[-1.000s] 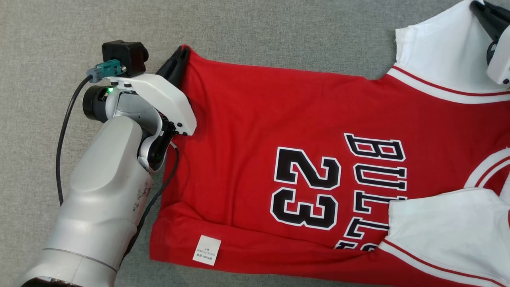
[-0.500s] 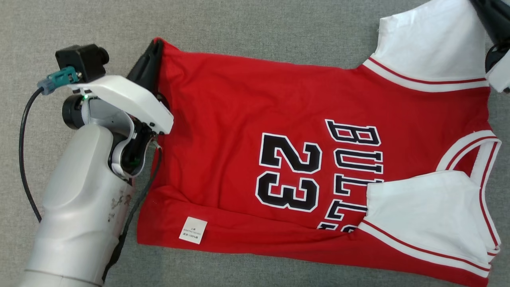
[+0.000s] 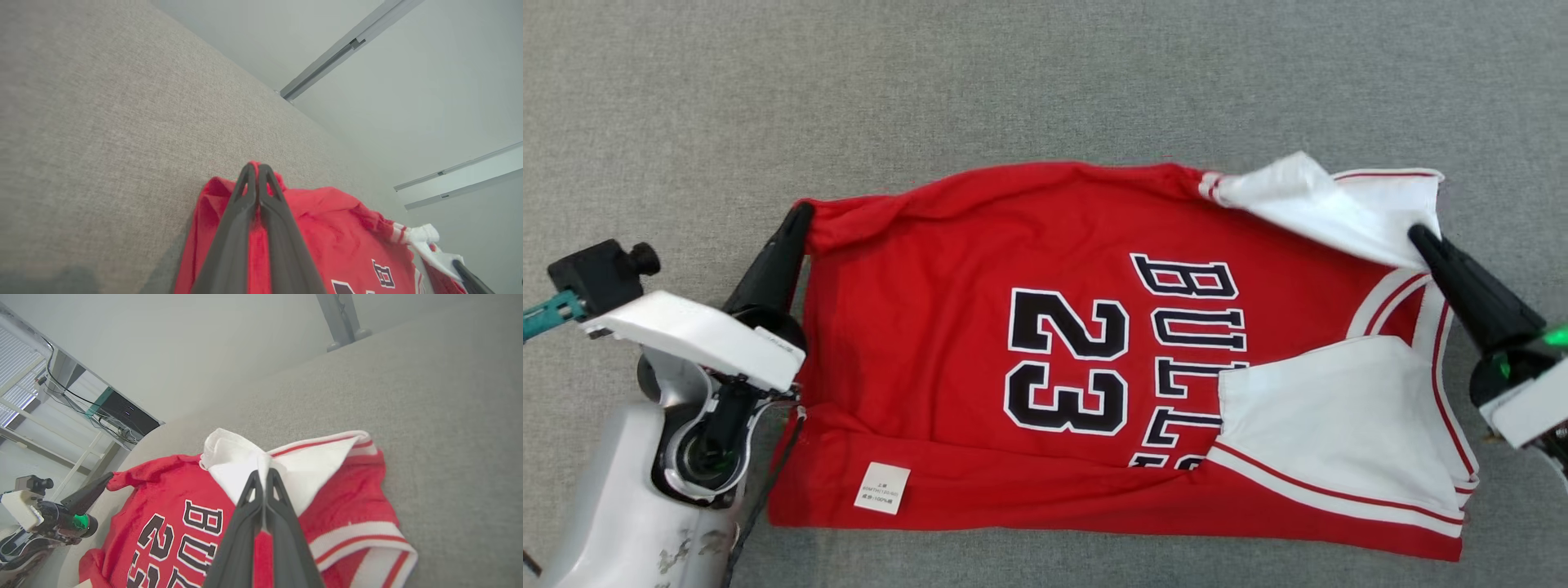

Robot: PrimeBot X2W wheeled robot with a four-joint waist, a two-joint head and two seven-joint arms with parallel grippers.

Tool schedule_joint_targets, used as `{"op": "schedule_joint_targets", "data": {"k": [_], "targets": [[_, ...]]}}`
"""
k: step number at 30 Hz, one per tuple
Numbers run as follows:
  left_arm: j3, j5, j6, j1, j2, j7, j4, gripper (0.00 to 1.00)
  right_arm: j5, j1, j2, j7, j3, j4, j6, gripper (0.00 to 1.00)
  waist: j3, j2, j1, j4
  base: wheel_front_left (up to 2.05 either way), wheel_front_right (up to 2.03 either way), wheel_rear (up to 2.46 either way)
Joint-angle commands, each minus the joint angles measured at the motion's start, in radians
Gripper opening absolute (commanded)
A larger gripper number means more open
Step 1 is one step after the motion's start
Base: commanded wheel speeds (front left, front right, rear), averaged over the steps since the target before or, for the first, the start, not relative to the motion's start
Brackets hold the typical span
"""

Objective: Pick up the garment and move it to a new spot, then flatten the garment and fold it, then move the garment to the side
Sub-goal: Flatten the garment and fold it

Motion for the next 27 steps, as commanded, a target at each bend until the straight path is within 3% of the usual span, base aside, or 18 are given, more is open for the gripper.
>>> {"op": "schedule_joint_targets", "data": {"k": [1, 13, 26, 27], "targets": [[0.025, -0.026, 0.012, 0.027, 0.012, 0.006, -0.037, 0.0, 0.009, 0.053, -0.01, -0.022, -0.013, -0.022, 0.0, 0.0, -0.006, 0.0, 0.0, -0.01, 0.0, 0.0, 0.0], [0.101, -0.063, 0.1, 0.196, 0.062, 0.025, -0.201, 0.0, 0.019, 0.362, 0.056, -0.06, -0.14, -0.109, 0.0, 0.0, -0.044, 0.0, 0.0, -0.038, 0.0, 0.0, 0.0], [0.073, -0.074, 0.14, 0.335, 0.018, 0.024, -0.192, 0.0, -0.039, 0.502, 0.138, -0.058, -0.208, -0.069, 0.0, 0.0, -0.061, 0.0, 0.0, -0.045, 0.0, 0.0, 0.0], [0.069, -0.073, 0.14, 0.34, 0.015, 0.022, -0.185, 0.43, -0.058, 0.494, 0.147, -0.058, -0.211, -0.054, 0.0, 0.38, -0.063, 0.0, 0.0, -0.047, 0.0, 0.0, 0.0]]}}
